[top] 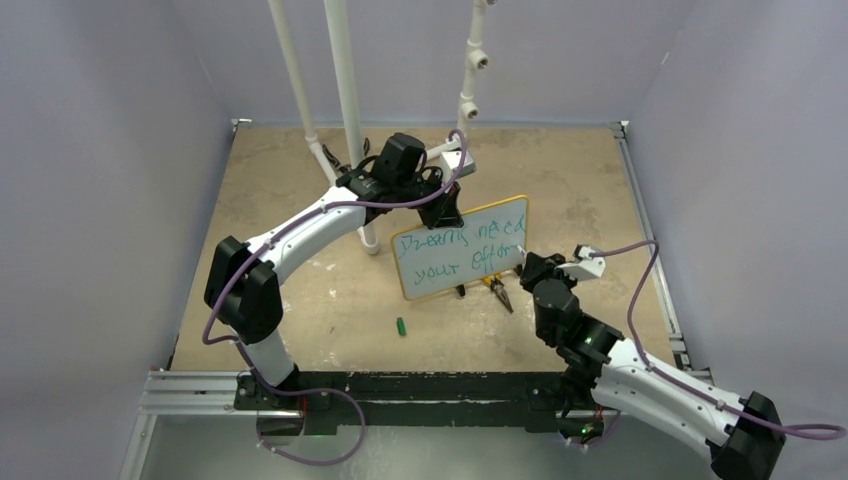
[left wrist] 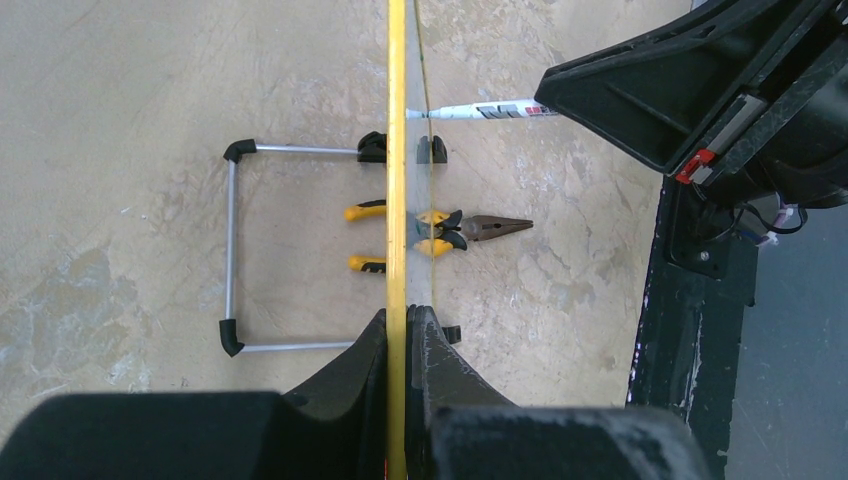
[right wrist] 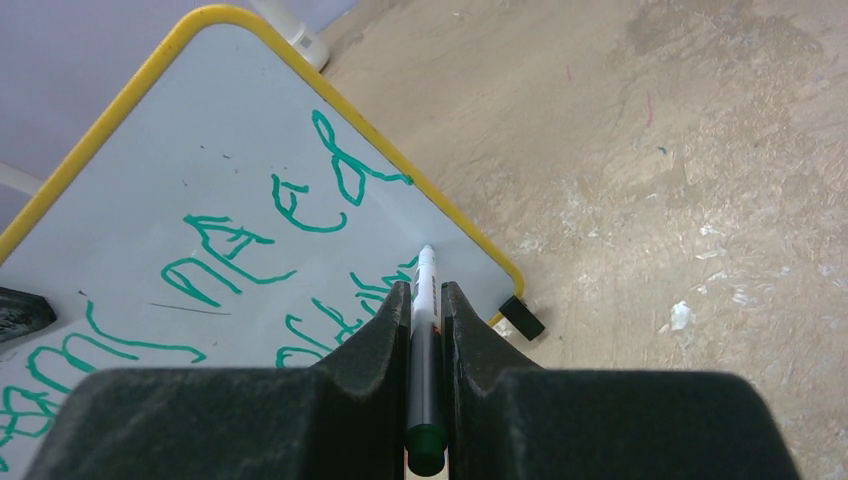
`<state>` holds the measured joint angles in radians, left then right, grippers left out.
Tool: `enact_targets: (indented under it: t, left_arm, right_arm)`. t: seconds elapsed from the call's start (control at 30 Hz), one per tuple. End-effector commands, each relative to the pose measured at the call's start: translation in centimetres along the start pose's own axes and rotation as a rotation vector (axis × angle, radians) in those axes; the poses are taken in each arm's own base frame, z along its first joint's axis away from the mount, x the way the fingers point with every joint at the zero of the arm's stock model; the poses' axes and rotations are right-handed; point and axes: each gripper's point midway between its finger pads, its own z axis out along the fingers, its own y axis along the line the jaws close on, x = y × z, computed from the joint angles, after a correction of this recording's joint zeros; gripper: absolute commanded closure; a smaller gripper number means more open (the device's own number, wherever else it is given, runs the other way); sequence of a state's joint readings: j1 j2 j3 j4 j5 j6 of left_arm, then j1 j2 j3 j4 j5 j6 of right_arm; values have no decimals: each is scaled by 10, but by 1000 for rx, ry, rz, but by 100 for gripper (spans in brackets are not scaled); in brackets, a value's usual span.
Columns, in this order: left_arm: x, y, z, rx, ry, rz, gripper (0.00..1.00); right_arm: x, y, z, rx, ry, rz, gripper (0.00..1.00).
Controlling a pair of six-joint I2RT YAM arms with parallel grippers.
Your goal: Write a sentence on the whiteboard
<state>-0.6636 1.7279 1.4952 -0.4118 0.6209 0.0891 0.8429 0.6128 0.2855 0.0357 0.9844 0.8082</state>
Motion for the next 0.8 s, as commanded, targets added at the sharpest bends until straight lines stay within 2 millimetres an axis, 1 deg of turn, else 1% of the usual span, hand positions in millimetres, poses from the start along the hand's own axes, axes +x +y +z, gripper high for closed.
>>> enact_targets:
  t: [0.0,0.13,0.23,0.43,0.77]
  left_arm:
    - [2,-2,-5,1,5,21,100]
    - [1,-1,-5,-1,4,21,100]
    - [1,-2,-5,0,5,21,100]
    - [3,-1,-4,2,8,17,100]
    - [2,-2,-4,4,7,18,100]
  right_arm:
    - [-27,7,-4,-1,-58,77,100]
    - [-35,13,-7,-30,-65,102,100]
    - [-37,18,-7,-47,-67,101,100]
    - [-34,23,-4,-61,-62,71,100]
    - [-21,21,0,-53,-44,36,100]
